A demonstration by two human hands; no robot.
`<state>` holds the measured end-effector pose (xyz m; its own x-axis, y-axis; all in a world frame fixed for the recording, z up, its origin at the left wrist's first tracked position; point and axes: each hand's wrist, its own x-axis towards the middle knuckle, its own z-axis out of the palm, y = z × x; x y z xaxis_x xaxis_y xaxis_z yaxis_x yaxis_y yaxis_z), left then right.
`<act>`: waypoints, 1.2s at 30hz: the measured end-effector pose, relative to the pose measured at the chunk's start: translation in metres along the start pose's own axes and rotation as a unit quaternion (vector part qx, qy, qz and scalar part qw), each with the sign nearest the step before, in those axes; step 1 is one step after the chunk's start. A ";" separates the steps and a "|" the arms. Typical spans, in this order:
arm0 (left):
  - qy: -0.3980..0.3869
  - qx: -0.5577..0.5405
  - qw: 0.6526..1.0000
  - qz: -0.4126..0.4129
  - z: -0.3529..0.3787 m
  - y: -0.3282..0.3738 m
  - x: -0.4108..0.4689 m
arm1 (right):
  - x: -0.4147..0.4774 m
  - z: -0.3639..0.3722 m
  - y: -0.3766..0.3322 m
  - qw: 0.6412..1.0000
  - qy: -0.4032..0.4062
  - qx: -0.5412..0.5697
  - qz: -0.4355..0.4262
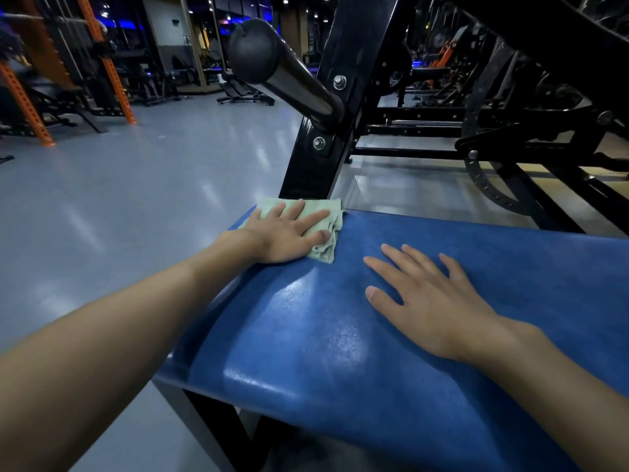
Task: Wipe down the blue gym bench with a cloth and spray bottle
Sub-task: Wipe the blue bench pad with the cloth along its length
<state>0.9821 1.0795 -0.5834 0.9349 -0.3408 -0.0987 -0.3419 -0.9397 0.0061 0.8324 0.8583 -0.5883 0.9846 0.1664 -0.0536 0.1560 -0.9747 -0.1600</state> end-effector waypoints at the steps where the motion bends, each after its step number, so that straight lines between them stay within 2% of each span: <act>1: 0.002 0.001 1.000 0.007 0.002 -0.001 -0.017 | 0.000 0.000 0.000 1.000 -0.001 0.000 0.000; 9: 0.034 0.021 0.998 0.051 0.019 -0.008 -0.187 | -0.006 0.000 -0.004 1.000 -0.003 -0.004 0.004; 13: 0.005 -0.011 1.000 0.029 0.017 -0.006 -0.213 | -0.004 -0.007 -0.004 1.000 -0.010 -0.016 0.002; 17: 0.001 -0.013 1.000 0.009 0.010 -0.013 -0.173 | 0.006 -0.010 -0.003 1.000 -0.009 -0.017 0.005; 22: 0.013 -0.026 1.000 -0.013 0.007 -0.032 -0.082 | 0.011 0.003 -0.002 1.000 -0.015 -0.023 0.014; 28: -0.011 -0.051 0.997 -0.057 -0.006 -0.033 0.013 | 0.013 0.004 0.000 1.000 -0.017 -0.022 0.013; 33: -0.001 -0.045 0.996 -0.075 -0.008 -0.021 0.021 | 0.012 -0.004 0.002 0.999 -0.040 0.002 -0.009; 36: -0.001 -0.009 0.998 -0.069 -0.007 -0.005 0.014 | 0.011 -0.024 0.020 0.998 0.006 0.069 -0.005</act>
<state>0.9980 1.0793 -0.5783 0.9729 -0.2078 -0.1014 -0.2079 -0.9781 0.0103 0.8484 0.8372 -0.5683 0.9839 0.1741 -0.0399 0.1549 -0.9429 -0.2950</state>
